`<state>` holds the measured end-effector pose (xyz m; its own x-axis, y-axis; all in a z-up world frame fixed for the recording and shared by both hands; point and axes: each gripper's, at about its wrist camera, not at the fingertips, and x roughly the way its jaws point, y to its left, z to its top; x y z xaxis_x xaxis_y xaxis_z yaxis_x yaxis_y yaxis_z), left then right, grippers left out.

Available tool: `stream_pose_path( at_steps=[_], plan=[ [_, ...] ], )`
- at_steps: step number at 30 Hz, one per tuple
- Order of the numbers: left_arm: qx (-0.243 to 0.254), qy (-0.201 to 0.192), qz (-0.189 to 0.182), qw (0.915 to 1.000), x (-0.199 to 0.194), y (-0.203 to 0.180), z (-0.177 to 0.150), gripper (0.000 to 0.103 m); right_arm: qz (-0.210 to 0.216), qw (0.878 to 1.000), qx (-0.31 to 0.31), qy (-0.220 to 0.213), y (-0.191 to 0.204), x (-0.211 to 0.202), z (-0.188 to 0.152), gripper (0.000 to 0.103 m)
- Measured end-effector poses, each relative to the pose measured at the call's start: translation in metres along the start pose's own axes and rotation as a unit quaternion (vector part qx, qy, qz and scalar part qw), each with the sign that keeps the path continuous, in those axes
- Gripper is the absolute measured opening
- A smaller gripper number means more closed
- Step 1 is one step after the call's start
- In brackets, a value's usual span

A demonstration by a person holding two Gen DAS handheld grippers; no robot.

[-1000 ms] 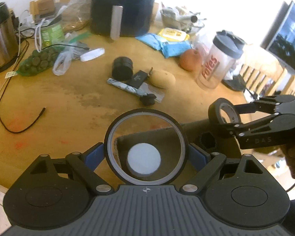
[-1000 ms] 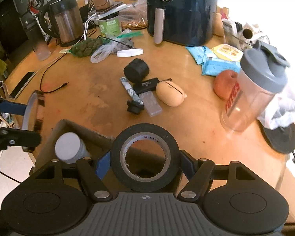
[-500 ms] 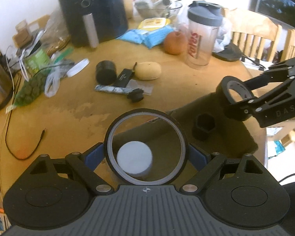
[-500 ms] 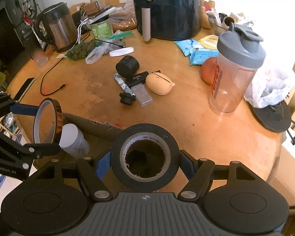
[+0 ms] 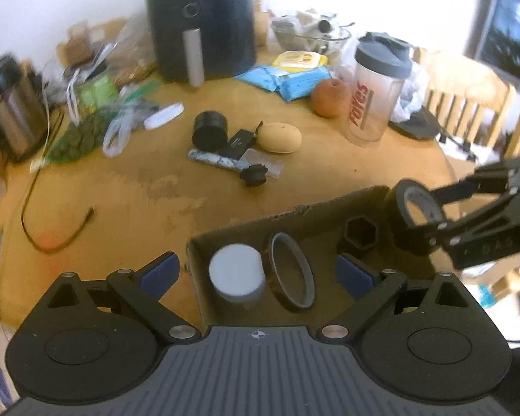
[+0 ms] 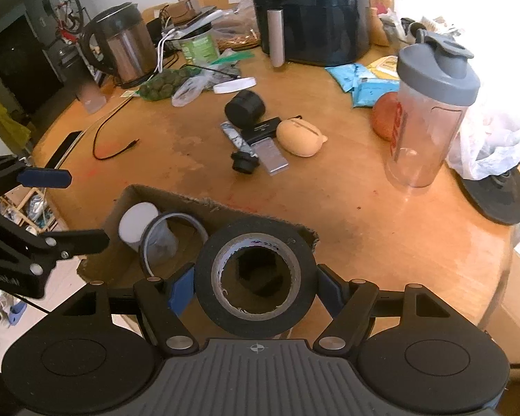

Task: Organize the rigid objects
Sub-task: 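Lower the black tape roll into the box with the right tool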

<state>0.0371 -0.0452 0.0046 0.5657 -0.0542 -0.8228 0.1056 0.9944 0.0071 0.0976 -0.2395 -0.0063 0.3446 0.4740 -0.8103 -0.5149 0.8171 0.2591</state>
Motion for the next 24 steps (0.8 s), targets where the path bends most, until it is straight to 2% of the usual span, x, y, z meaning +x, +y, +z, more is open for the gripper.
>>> stream_pose_path(
  at_steps=[18, 19, 20, 22, 24],
  plan=[
    [-0.094, 0.003, 0.017, 0.9955, -0.019, 0.014, -0.027, 0.098, 0.055, 0.996, -0.067, 0.019, 0.031, 0.009, 0.006, 0.075],
    [-0.099, 0.004, 0.018, 0.9949, -0.02, 0.015, -0.029, 0.098, 0.059, 0.995, -0.072, 0.026, 0.033, 0.011, 0.007, 0.076],
    [-0.104, 0.004, 0.018, 0.9945, -0.02, 0.016, -0.03, 0.098, 0.061, 0.995, -0.076, 0.033, 0.035, 0.014, 0.007, 0.087],
    [-0.111, 0.005, 0.017, 0.9937, -0.022, 0.018, -0.033, 0.098, 0.045, 0.995, -0.087, 0.034, 0.04, 0.016, 0.005, 0.099],
    [-0.115, 0.005, 0.018, 0.9932, -0.023, 0.019, -0.035, 0.098, 0.045, 0.994, -0.094, 0.032, 0.042, 0.017, 0.004, 0.099]
  ],
)
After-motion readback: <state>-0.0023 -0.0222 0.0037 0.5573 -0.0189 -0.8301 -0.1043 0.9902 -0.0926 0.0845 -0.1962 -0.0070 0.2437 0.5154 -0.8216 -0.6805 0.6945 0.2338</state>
